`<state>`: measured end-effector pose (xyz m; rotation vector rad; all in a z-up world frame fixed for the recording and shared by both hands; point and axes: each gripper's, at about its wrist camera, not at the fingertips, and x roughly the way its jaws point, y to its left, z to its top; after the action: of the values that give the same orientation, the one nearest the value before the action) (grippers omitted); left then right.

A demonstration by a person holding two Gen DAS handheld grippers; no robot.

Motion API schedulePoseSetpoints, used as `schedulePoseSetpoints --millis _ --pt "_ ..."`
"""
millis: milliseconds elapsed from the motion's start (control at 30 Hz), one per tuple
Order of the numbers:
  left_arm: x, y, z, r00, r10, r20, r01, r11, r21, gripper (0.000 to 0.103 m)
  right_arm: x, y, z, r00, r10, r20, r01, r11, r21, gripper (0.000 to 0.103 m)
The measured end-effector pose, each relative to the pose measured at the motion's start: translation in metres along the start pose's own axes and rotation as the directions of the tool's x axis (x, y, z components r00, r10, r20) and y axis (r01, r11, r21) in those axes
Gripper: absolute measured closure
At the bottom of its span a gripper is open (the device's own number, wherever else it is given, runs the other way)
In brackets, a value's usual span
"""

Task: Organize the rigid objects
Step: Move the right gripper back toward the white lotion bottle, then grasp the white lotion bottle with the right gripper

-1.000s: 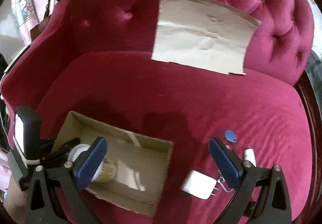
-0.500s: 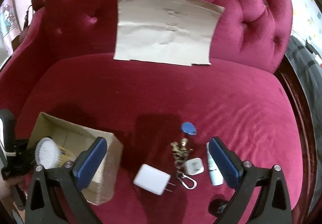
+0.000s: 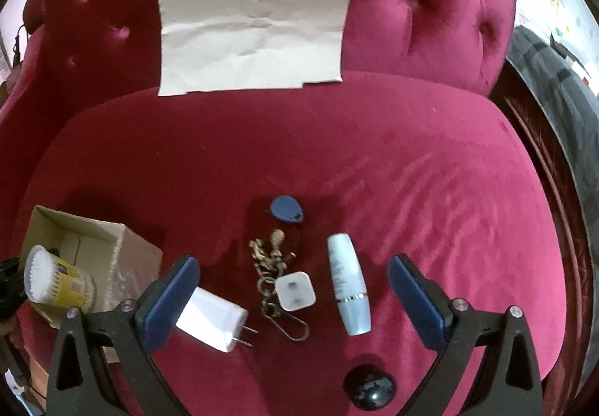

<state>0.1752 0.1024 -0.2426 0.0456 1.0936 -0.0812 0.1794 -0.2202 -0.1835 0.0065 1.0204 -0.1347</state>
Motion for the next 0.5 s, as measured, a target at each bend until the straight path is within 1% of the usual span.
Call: schedulePoseSetpoints --millis 333,400,500 --pt "0.0 0.0 0.0 1.0 0.002 0.0 -0.002 1.0 -0.002 0.099 0.021 -0.032 -0.012 0.998 -0.048 -0.042 0.05 0.998 0.038 0.001" --pt "0.0 -0.001 0.0 1.0 0.003 0.0 -0.003 1.0 -0.002 0.099 0.025 -0.037 -0.014 0.998 -0.05 -0.049 0.052 0.998 0.043 0.003" --pt "0.0 0.0 0.0 1.0 0.004 0.0 -0.004 1.0 -0.001 0.099 0.031 -0.04 -0.015 0.997 -0.051 -0.061 0.053 0.998 0.044 0.012"
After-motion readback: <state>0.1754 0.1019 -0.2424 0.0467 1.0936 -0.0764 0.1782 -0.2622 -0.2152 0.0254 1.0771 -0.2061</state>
